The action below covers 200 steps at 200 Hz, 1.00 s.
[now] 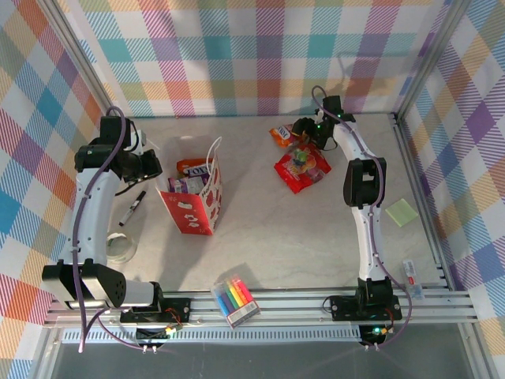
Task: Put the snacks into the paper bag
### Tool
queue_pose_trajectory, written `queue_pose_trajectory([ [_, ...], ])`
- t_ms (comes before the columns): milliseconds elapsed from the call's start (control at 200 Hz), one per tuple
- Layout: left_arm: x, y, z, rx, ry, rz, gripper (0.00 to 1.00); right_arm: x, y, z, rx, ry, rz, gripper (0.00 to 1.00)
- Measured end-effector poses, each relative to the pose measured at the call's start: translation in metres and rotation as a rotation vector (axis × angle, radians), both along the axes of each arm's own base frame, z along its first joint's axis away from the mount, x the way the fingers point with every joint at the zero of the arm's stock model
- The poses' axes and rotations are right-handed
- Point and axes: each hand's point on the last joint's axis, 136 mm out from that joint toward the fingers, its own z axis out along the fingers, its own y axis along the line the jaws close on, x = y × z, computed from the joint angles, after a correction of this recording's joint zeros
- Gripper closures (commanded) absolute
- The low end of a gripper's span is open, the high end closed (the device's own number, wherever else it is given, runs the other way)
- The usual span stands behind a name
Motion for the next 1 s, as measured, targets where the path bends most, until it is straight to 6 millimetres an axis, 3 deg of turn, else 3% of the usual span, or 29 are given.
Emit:
queue_pose_trajectory([
  [250,0.0,0.0,0.0,0.0,0.0,0.0,0.86,0.001,-0.003,-0.001,-0.016,-0.001,-0.015,0.62],
  [550,0.0,0.0,0.0,-0.001,0.0,0.0,0.86,0.003,-0.007,0.002,-0.052,-0.027,-0.001,0.85],
  [830,0.0,-0.001,0.001,-0.003,-0.002,-0.002,0.85,-0.015,-0.012,0.024,-0.094,-0.034,0.022,0.91],
  [1000,-0.001,-0.002,0.002,-0.01,-0.006,-0.006,0.85,-0.025,-0.009,0.048,-0.11,-0.069,0.05,0.94],
])
